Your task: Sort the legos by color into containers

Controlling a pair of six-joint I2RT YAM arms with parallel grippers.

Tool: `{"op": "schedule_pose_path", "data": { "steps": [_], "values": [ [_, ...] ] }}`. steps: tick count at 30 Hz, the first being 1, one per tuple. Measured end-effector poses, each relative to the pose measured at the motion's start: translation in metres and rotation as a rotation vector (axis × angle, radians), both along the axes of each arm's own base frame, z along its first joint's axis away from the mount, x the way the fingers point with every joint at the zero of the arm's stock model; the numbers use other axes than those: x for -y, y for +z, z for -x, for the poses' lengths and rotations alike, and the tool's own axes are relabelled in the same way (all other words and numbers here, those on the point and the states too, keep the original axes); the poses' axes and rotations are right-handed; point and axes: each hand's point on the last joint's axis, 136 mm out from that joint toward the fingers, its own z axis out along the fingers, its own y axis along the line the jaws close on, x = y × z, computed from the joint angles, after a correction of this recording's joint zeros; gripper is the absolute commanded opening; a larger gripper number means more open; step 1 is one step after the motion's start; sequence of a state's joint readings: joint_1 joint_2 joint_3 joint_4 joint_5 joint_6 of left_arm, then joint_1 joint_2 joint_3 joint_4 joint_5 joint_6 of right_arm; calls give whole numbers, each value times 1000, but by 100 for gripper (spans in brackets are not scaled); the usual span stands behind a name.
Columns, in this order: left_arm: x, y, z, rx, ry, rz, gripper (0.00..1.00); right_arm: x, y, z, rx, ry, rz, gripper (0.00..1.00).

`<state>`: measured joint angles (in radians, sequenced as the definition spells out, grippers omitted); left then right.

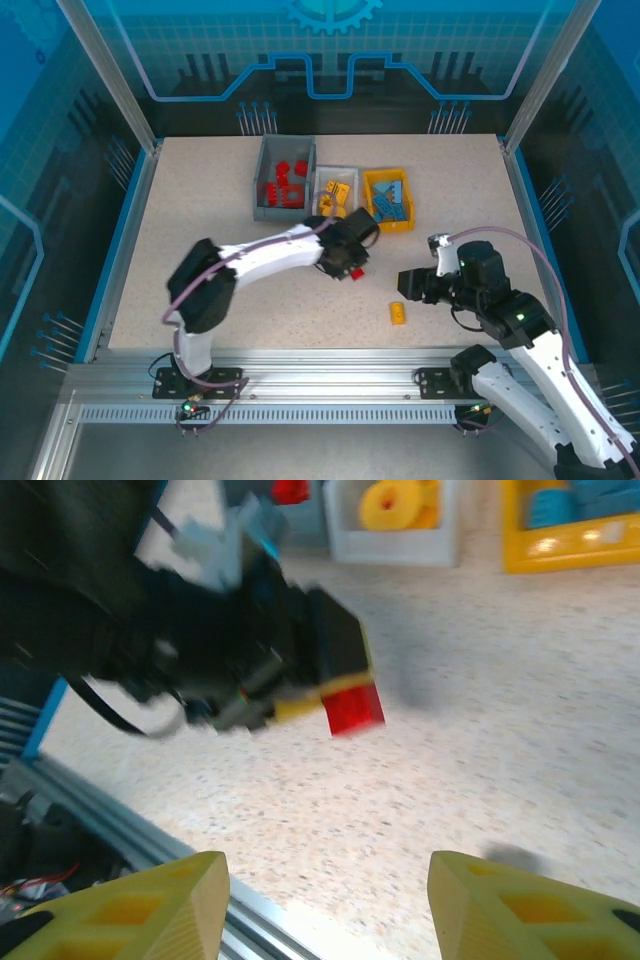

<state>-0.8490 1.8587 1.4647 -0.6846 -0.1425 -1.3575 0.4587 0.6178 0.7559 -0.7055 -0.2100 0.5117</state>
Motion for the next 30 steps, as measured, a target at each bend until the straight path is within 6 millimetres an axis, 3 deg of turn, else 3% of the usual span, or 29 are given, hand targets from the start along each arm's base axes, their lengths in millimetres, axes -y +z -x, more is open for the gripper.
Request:
{"op": "schedule_pose_path", "data": {
  "steps": [4,6,9,12,16,21,26,30],
  "values": [
    [-71,54,-30,138,54,0,31,-37,-1,0,42,135,-33,58],
    [-109,71,-51,191,80,-19,33,-60,2,-1,88,200,-26,61],
    [-160,80,-82,238,96,-83,34,-98,2,-7,159,267,11,63],
    [-188,82,-115,254,54,-134,34,-133,-2,-27,220,265,72,63],
    [-195,81,-175,281,-22,-142,34,-172,12,-72,304,197,134,63],
    [-197,61,-243,305,-103,-142,35,-217,53,-132,414,79,147,64],
    [-188,37,-284,318,-152,-129,37,-240,70,-166,444,11,154,64],
    [-183,11,-291,292,-176,-118,39,-241,61,-175,419,-3,176,64]
  ]
}}
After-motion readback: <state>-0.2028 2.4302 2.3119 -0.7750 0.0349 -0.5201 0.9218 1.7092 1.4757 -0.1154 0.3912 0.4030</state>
